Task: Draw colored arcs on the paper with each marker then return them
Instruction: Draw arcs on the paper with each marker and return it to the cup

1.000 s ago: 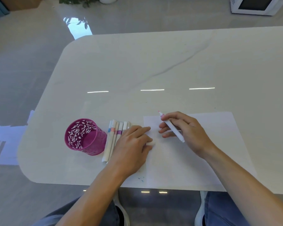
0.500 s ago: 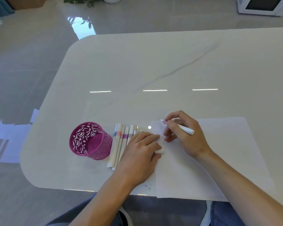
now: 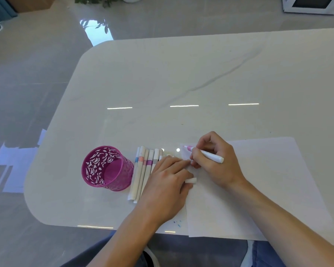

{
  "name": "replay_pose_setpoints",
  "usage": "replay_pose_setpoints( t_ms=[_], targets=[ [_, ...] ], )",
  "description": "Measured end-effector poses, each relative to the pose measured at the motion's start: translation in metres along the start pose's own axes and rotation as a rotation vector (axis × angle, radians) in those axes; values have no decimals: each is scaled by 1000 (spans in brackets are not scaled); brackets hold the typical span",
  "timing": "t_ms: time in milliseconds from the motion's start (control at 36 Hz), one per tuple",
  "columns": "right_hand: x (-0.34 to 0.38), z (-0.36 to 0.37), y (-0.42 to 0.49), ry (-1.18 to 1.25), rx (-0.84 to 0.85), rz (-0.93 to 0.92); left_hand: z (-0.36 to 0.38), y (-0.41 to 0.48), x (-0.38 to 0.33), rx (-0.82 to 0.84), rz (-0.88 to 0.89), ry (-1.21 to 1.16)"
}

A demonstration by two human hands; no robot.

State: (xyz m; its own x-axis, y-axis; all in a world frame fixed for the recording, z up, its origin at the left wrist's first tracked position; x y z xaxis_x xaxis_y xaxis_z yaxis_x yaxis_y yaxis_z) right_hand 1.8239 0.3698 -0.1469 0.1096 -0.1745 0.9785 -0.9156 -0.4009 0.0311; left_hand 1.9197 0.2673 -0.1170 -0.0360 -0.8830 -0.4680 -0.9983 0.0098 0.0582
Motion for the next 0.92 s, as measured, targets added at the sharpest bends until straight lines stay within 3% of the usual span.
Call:
replay_pose_setpoints(
  t_ms=[444, 917],
  targets=[
    [0, -7, -3, -40, -80, -39, 2, 1, 0, 13, -6, 46],
    [4, -6, 0, -65, -14, -33, 1, 2, -3, 45, -24, 50]
  ],
)
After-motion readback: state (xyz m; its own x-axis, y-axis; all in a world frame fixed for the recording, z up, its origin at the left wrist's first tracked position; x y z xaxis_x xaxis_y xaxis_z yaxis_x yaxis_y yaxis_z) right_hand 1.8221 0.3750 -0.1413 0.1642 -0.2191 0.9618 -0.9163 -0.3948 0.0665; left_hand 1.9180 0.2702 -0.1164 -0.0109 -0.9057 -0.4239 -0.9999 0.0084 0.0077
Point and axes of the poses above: each hand's wrist, its own y-axis towards the middle knuckle, its own z-axis out of the palm, x = y × z, the point moved 10 cm from there along y, towards the middle knuckle, and after that the axes turned 5 degrees about -z, right-handed, at the moved point
